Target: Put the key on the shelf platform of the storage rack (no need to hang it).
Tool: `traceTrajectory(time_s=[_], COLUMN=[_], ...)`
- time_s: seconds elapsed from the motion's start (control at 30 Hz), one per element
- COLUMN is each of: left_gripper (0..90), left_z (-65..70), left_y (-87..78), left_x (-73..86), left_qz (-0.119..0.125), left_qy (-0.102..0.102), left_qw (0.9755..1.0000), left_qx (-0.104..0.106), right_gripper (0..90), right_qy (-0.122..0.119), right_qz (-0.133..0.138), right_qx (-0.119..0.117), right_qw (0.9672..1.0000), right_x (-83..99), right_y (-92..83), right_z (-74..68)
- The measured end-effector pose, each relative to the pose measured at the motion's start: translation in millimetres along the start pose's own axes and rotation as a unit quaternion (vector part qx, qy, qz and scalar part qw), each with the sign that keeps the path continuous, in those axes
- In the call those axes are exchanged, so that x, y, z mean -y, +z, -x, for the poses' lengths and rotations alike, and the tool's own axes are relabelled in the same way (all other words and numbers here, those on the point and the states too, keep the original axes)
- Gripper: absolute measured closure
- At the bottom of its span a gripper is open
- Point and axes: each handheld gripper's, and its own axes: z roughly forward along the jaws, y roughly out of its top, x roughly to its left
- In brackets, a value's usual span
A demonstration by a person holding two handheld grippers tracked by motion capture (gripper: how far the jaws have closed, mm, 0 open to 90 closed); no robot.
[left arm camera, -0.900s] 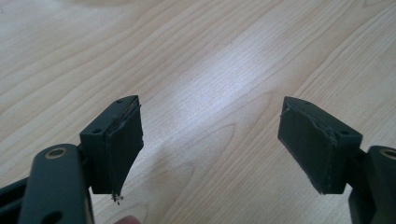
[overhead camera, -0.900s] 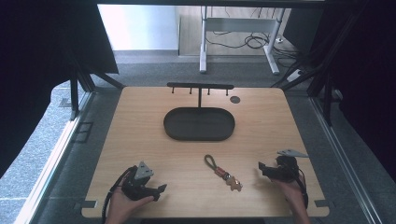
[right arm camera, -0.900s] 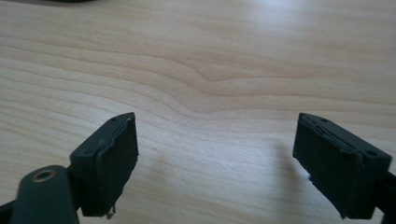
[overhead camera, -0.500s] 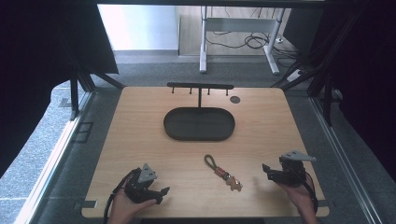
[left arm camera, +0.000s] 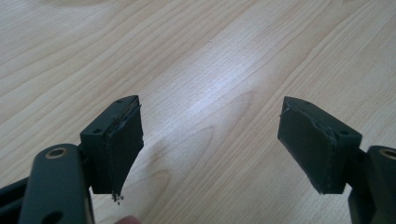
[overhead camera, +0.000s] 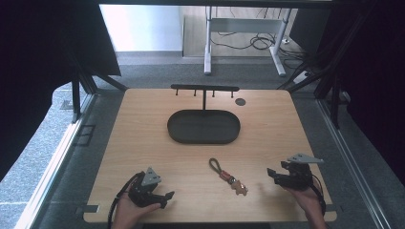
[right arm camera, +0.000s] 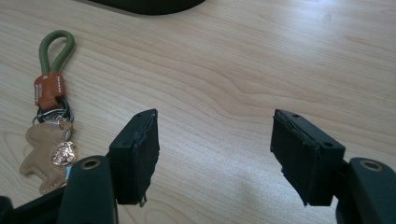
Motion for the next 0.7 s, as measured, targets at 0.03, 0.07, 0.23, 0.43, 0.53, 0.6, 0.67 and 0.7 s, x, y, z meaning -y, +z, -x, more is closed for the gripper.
traceTrajectory(time_s=[0.03, 0.07, 0.23, 0.43, 0.53, 0.6, 0.67, 0.7], left_gripper=[22.7, 22.8, 22.7, 22.9, 22.9, 22.8, 22.8, 22.7], left_z=[-1.8, -1.8, -5.2, -7.0, -6.3, -5.9, -4.6, -4.4], left_y=[-2.7, -2.7, -9.5, -6.6, -6.3, -6.0, -4.8, -4.1], left_x=[0.5, 0.5, 0.8, 3.6, 2.9, 2.6, 2.7, 2.7], left_qz=[0.002, 0.002, 0.010, 0.009, 0.012, 0.011, 0.009, 0.007], left_qy=[-0.001, -0.001, -0.008, -0.014, -0.014, -0.014, -0.012, -0.010], left_qw=[1.0000, 1.0000, 0.9997, 0.9996, 0.9996, 0.9996, 0.9997, 0.9998], left_qx=[-0.005, -0.005, -0.020, -0.023, -0.021, -0.020, -0.018, -0.016], right_gripper=[33.6, 33.6, 35.9, 37.2, 38.7, 39.4, 39.6, 40.2], right_qy=[-0.007, -0.007, -0.018, -0.026, -0.033, -0.041, -0.043, -0.046], right_qz=[0.004, 0.004, 0.013, 0.002, 0.003, -0.003, -0.002, -0.007], right_qx=[-0.003, -0.003, -0.015, -0.040, -0.042, -0.044, -0.044, -0.046], right_qw=[1.0000, 1.0000, 0.9996, 0.9989, 0.9986, 0.9982, 0.9981, 0.9979], right_x=[-0.6, -0.6, -4.0, -4.3, -7.4, -10.9, -11.8, -13.5], right_y=[-2.7, -2.7, -7.6, -8.7, -10.1, -11.3, -11.8, -12.0], right_z=[-1.3, -1.3, -2.6, -7.9, -9.2, -11.4, -11.9, -12.4])
